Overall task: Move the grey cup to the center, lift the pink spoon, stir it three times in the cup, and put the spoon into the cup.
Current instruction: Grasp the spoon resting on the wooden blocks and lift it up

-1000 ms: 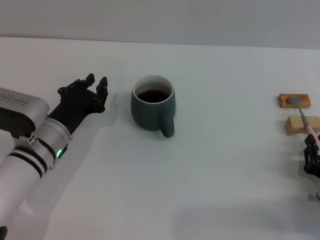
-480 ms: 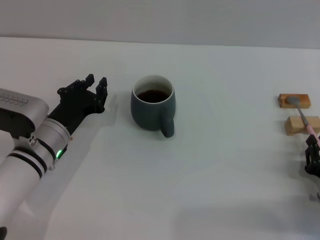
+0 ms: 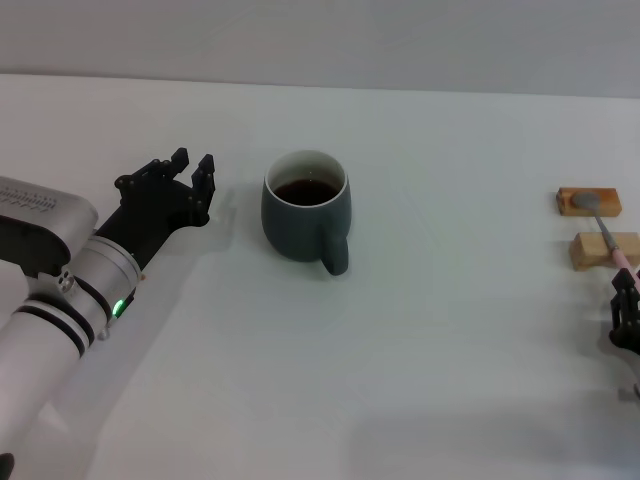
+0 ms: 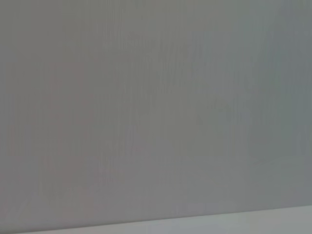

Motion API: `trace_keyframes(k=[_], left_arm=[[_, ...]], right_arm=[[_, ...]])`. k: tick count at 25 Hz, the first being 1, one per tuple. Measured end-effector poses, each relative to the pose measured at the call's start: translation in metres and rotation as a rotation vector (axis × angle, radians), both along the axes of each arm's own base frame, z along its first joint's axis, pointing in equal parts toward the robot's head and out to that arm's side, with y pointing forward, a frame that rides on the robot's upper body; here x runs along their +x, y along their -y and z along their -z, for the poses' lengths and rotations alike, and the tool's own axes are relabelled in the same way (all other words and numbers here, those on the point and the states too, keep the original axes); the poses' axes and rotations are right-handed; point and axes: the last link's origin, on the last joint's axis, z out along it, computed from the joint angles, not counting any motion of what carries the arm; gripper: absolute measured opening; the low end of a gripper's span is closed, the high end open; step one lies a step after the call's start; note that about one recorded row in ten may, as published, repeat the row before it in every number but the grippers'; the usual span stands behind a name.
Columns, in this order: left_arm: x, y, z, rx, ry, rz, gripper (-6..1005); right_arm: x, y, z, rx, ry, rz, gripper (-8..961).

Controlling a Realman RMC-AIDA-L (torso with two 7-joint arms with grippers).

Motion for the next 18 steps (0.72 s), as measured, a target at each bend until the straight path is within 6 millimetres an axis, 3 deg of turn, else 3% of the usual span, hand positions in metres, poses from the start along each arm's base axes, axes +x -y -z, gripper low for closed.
trace_keyframes(k=[18], left_arm=[[-0.0006,0.0004,0.0,0.0,0.001,-0.002,304]], right_arm=[[-0.0025,-0.0019,-0.001,0.009,-0.002,-0.013,130]])
